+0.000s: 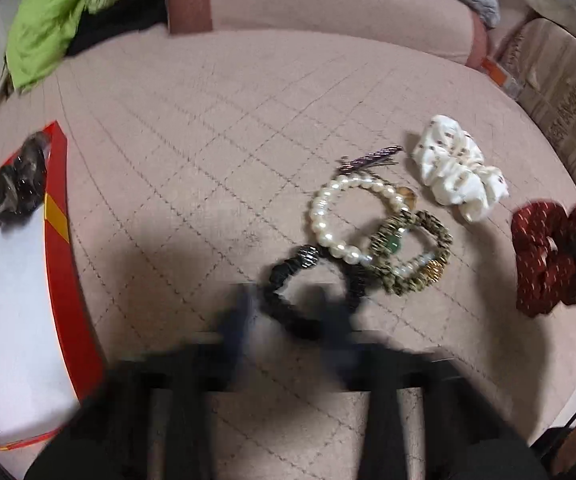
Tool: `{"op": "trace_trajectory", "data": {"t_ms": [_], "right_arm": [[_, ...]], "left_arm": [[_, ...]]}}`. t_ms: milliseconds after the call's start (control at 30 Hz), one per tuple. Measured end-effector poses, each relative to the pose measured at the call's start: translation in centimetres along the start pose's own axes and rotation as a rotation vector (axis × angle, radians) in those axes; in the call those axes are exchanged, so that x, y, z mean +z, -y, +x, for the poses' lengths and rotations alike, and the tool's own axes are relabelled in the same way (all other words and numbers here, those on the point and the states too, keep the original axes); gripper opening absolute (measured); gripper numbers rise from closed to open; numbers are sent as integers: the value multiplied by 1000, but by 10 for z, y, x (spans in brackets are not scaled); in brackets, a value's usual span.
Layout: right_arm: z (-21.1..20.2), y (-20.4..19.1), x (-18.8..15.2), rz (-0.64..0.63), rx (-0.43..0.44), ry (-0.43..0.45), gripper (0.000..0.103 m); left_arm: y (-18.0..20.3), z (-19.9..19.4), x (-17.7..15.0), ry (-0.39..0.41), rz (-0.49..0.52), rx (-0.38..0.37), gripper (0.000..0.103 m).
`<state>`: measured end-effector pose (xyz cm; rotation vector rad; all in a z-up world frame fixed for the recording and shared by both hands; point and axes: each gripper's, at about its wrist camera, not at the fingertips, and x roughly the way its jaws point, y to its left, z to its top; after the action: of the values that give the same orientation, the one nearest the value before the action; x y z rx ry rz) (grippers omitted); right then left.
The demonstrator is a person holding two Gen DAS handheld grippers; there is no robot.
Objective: Organize jewelry
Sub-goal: 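Grasp the black hair tie with the left gripper while the right grasps the red polka-dot scrunchie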
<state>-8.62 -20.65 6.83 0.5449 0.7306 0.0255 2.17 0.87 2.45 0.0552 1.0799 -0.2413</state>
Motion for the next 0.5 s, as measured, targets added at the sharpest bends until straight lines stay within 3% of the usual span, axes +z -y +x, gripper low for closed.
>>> {"op": "trace_trajectory", "data": {"t_ms": [167, 500], "right_arm": [[-2, -12, -1, -47, 29, 19, 12], [-11, -21, -2, -78, 47, 61, 12]], "left_arm": [[10, -27, -12, 70, 14, -85, 5], [41, -122, -2, 277, 78, -172, 5]]}}
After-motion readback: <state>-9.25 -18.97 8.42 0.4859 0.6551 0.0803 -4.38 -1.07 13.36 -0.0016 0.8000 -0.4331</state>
